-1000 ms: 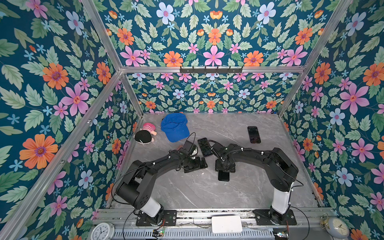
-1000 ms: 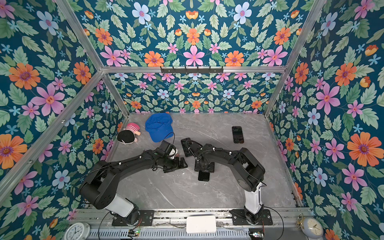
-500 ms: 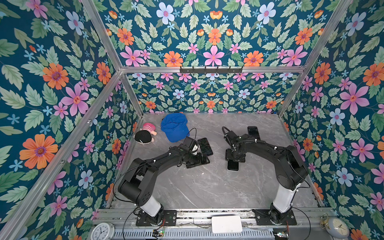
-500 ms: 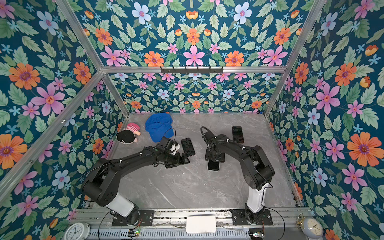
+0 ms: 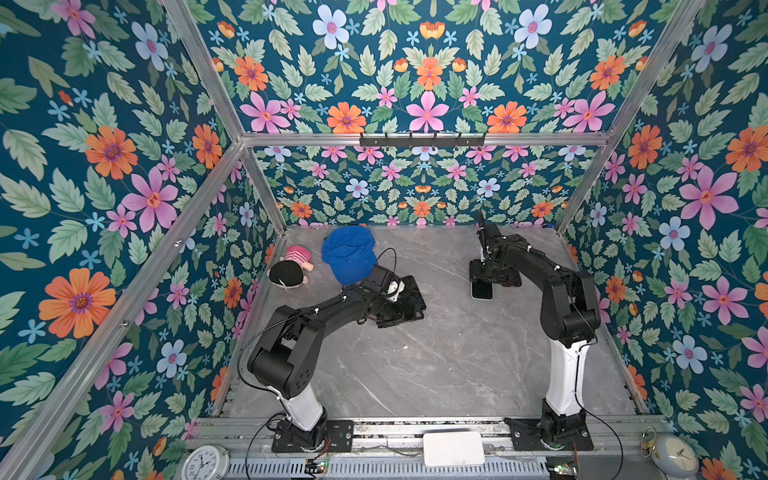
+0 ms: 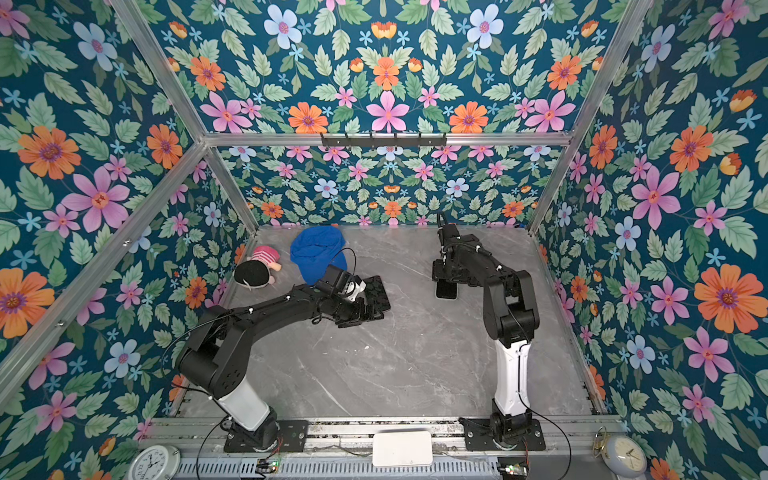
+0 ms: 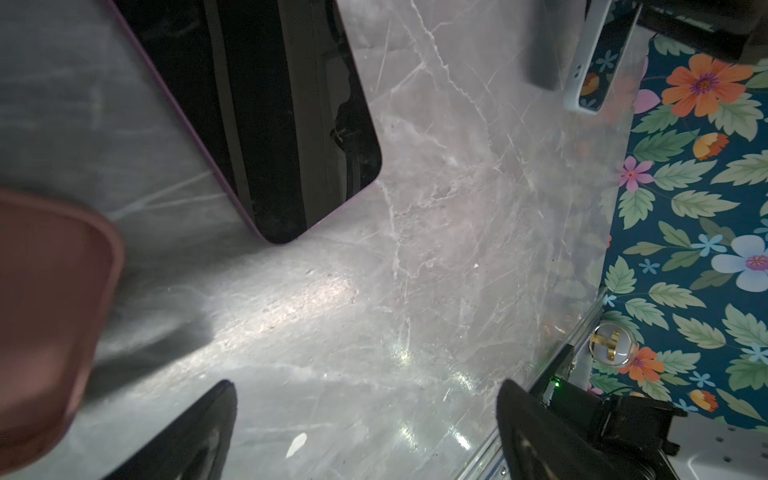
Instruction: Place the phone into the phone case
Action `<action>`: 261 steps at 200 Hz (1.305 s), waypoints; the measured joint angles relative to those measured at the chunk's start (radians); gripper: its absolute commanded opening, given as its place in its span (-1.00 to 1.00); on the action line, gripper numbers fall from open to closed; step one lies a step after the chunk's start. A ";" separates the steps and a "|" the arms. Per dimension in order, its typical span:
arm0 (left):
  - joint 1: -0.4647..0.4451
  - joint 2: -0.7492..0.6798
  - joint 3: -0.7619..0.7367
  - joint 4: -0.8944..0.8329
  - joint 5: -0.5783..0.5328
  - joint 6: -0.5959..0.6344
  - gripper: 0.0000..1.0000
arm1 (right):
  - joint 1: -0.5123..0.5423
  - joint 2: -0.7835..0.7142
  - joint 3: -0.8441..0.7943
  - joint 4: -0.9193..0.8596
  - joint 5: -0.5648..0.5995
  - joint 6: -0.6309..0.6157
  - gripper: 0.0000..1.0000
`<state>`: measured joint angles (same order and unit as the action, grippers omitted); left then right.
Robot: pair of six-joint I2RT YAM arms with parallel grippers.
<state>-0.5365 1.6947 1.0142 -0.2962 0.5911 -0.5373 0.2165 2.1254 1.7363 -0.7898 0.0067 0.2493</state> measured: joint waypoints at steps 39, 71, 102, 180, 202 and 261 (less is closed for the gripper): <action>0.003 0.010 0.006 0.002 0.012 0.013 0.98 | -0.035 0.115 0.139 -0.034 -0.041 -0.092 -0.03; 0.006 0.014 0.005 0.005 0.015 0.013 0.97 | -0.046 0.180 0.238 -0.072 -0.057 -0.126 -0.03; 0.008 0.017 0.002 0.010 0.021 0.012 0.97 | -0.045 0.217 0.287 -0.090 -0.060 -0.137 0.00; 0.011 0.022 -0.006 0.020 0.036 0.012 0.97 | -0.045 0.267 0.323 -0.117 -0.075 -0.151 0.07; 0.013 0.022 -0.009 0.021 0.036 0.011 0.97 | -0.045 0.269 0.325 -0.117 -0.076 -0.151 0.11; 0.014 0.021 -0.017 0.037 0.039 0.007 0.99 | -0.045 0.269 0.332 -0.124 -0.075 -0.151 0.35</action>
<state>-0.5228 1.7161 0.9970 -0.2588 0.6304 -0.5301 0.1719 2.3947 2.0678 -0.9134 -0.0685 0.0986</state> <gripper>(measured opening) 0.997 0.726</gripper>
